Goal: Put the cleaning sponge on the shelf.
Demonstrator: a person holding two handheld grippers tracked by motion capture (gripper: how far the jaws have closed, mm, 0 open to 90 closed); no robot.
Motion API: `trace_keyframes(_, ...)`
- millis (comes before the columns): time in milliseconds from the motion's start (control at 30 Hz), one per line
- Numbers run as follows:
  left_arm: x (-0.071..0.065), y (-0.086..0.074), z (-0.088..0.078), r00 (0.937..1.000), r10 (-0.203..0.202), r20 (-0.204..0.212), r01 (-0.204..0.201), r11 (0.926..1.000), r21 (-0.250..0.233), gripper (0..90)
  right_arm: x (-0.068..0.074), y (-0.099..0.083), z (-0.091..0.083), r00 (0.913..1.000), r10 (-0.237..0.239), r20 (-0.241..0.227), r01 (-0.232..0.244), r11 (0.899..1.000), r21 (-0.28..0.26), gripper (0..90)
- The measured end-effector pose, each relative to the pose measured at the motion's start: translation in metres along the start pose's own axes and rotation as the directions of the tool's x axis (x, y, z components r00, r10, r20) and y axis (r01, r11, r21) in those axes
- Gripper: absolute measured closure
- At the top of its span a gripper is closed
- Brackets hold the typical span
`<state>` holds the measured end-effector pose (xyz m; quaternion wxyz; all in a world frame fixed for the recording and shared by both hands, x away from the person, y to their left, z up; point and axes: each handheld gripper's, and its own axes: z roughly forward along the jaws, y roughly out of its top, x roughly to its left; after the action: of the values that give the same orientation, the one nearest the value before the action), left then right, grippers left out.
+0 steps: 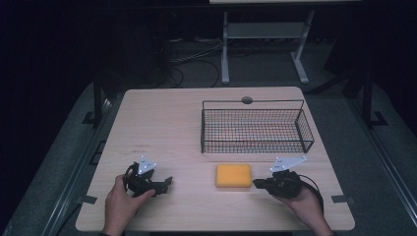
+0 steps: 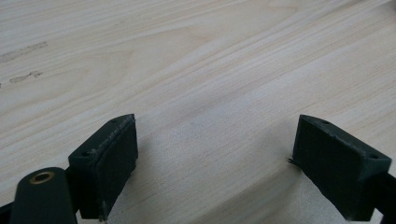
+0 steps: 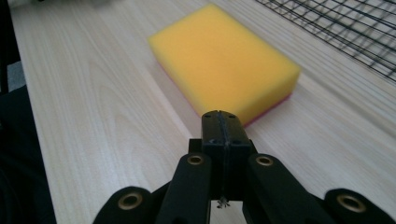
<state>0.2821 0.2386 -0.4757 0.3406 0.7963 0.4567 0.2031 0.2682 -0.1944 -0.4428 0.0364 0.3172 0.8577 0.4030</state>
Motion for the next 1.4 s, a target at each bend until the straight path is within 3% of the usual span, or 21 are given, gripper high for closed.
trace_keyframes(300,0.0,0.0,0.0,1.0,0.0,0.0,0.0,1.0,0.0,13.3,0.007,0.002,0.01,0.9991,-0.014,-0.039,0.015,1.0,0.025,89.6)
trace_keyframes(633,0.0,0.0,0.0,1.0,0.001,0.0,-0.001,1.0,0.0,13.3,0.007,0.003,0.02,0.9987,-0.025,-0.044,0.028,0.998,0.061,89.6)
trace_keyframes(1400,0.0,0.0,0.0,1.0,0.0,0.0,0.0,1.0,0.0,13.3,-0.023,0.015,0.029,0.9985,0.008,0.054,-0.011,0.998,0.065,89.6)
